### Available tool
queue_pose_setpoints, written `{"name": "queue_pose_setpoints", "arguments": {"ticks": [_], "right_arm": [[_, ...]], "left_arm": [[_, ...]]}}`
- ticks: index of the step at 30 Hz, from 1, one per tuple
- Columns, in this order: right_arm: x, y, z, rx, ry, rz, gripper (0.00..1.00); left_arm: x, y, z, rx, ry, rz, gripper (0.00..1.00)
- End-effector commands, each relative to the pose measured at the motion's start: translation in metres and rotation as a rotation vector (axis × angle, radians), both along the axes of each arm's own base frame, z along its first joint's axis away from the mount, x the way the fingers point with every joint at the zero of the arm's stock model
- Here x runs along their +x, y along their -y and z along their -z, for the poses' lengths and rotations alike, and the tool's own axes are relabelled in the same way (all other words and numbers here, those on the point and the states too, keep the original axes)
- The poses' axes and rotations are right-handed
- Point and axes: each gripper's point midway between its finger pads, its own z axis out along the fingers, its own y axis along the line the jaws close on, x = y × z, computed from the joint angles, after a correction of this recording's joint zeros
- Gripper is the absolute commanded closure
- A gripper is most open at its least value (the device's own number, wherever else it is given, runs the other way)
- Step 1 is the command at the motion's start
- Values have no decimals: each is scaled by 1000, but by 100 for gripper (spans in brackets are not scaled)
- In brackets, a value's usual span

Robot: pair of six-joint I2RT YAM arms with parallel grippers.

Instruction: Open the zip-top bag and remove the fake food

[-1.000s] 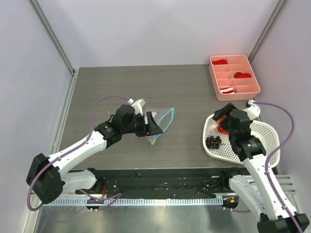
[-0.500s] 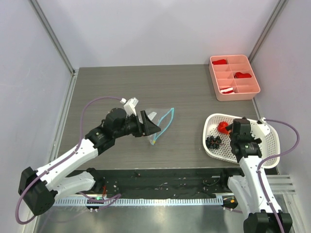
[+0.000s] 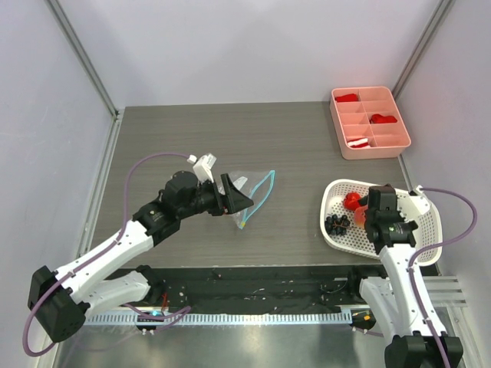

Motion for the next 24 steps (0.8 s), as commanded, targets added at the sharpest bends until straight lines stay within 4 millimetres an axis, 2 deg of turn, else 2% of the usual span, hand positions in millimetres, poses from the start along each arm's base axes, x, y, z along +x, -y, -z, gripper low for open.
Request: {"name": "queue_pose_setpoints", "arguments": {"ticks": [1, 4, 6, 8, 9, 11, 12, 13, 14, 15, 16, 17, 18, 20, 21, 22, 23, 24], "right_arm": [[5, -1, -23, -2, 29, -15, 1], [20, -20, -36, -3, 55, -194, 0], [34, -36, -56, 1, 135, -297, 0], [44, -56, -76, 18, 204, -422, 0], [52, -77, -88, 22, 252, -516, 0], [61, -104, -104, 30, 284, -641, 0], [63, -126, -107, 35, 277, -718, 0], [68, -143, -101, 37, 233, -779, 0], [73, -153, -108, 17, 227, -803, 0], [75, -165, -107, 6, 205, -836, 0], [70, -194, -105, 2, 185, -925, 0], [77, -206, -102, -25, 147, -943, 0], [75, -217, -101, -44, 130, -973, 0], [70, -253, -104, -73, 115, -1064, 0], [70, -261, -107, -89, 121, -1084, 0], [69, -270, -111, -99, 130, -1097, 0], [62, -288, -122, -100, 161, -1146, 0], [62, -294, -125, -113, 165, -1153, 0]], "left_arm": [[4, 4, -14, -32, 49, 5, 21], [4, 4, -16, -37, 65, 3, 13], [5, 2, -17, -41, 86, -2, 4], [6, -1, -24, -59, 121, -17, 0], [6, -4, -23, -58, 129, -28, 0], [9, -8, -26, -59, 149, -56, 0], [7, -12, -31, -69, 166, -67, 0], [8, -15, -32, -73, 176, -80, 0], [9, -19, -35, -73, 188, -99, 0], [6, -24, -39, -77, 198, -112, 0], [7, -28, -40, -76, 204, -130, 0], [8, -31, -41, -73, 211, -148, 0], [8, -33, -40, -68, 212, -154, 0], [4, -41, -36, -25, 204, -166, 0], [5, -46, -39, -13, 208, -183, 0], [2, -52, -33, 20, 190, -192, 0], [1, -55, -35, 33, 193, -196, 0], [5, -62, -41, 55, 223, -228, 0]]}}
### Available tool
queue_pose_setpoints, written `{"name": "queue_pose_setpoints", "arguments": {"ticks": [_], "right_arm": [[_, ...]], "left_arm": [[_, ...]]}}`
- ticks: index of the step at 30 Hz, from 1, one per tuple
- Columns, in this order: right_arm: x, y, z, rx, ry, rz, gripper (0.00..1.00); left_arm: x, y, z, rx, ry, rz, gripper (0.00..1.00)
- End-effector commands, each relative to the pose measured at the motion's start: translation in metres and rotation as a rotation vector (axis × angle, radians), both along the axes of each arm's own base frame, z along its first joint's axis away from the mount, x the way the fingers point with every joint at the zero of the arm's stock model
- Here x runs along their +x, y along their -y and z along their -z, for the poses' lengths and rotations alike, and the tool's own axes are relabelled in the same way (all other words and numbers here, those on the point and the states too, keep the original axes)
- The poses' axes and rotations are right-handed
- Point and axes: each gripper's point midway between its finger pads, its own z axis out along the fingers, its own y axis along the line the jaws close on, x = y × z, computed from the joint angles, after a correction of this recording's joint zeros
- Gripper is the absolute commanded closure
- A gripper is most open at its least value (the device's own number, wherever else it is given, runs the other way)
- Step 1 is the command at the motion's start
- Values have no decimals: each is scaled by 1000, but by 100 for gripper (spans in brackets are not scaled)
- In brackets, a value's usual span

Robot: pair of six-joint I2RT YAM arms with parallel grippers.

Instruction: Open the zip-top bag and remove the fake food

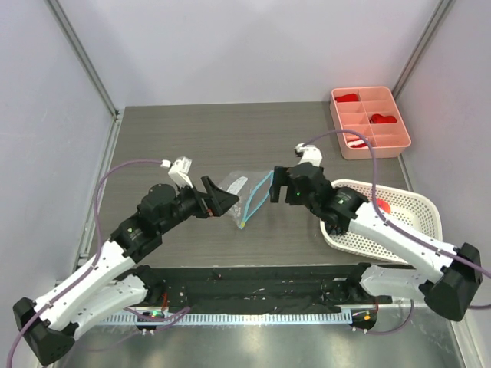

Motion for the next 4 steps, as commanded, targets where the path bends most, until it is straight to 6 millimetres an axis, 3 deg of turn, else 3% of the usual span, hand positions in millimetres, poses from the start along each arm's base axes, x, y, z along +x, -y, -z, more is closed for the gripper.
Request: {"name": "queue_pose_setpoints", "arguments": {"ticks": [1, 2, 4], "right_arm": [[0, -33, -52, -10, 153, -64, 1], [-5, -43, -62, -1, 176, -92, 0], [-4, -45, -75, -1, 216, -87, 0]], "left_arm": [[5, -26, -13, 102, 53, -92, 0], [3, -30, -14, 125, 57, -96, 0], [5, -36, -35, 145, 121, -104, 0]]}}
